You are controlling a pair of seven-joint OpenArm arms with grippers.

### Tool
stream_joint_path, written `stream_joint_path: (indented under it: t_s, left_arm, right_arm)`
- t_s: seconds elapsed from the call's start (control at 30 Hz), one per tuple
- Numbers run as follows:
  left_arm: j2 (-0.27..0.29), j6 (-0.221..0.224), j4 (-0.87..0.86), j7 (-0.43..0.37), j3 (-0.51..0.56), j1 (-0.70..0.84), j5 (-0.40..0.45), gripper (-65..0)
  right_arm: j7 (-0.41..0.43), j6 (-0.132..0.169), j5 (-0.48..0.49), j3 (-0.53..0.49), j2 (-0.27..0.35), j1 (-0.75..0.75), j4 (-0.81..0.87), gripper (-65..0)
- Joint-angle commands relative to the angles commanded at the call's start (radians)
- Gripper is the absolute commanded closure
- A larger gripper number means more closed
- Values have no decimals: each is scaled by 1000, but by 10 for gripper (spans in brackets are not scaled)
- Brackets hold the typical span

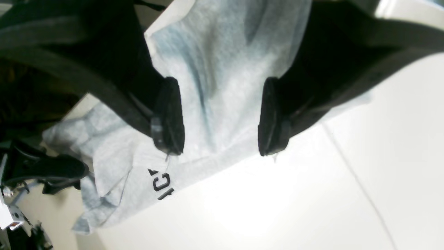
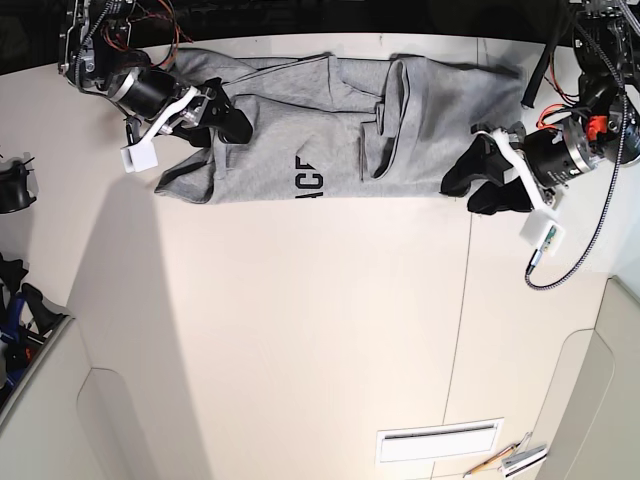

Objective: Fold the T-shirt properly
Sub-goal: 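Grasp the strip's hem end with the left gripper and fold it toward the collar, then grasp the collar end with the right gripper and fold it over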

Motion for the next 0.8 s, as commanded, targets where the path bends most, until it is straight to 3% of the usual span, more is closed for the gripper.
stream_joint_path:
  t_s: [0.03,0.13,0.3,0.57,0.8]
  left_arm:
    - [0,0,0,0,-23,0,0,-377]
    - [0,0,0,0,-95,0,-4,-376]
    - [0,0,-2,3,-180,11,0,-376]
    - [0,0,-59,5,-346,122,27,-376]
    - [2,0,-201,5,-297,189,-8,-376]
  right_arm:
    - [0,-1,-13,0,0,7,0,-328]
    - [8,-2,-37,0,2,22,0,0]
    - [8,-2,-66,11,24,63,2,0]
    - [6,-3,-47,172,176,103,26,0]
    - [-11,-3,-32,246,306,116,163,0]
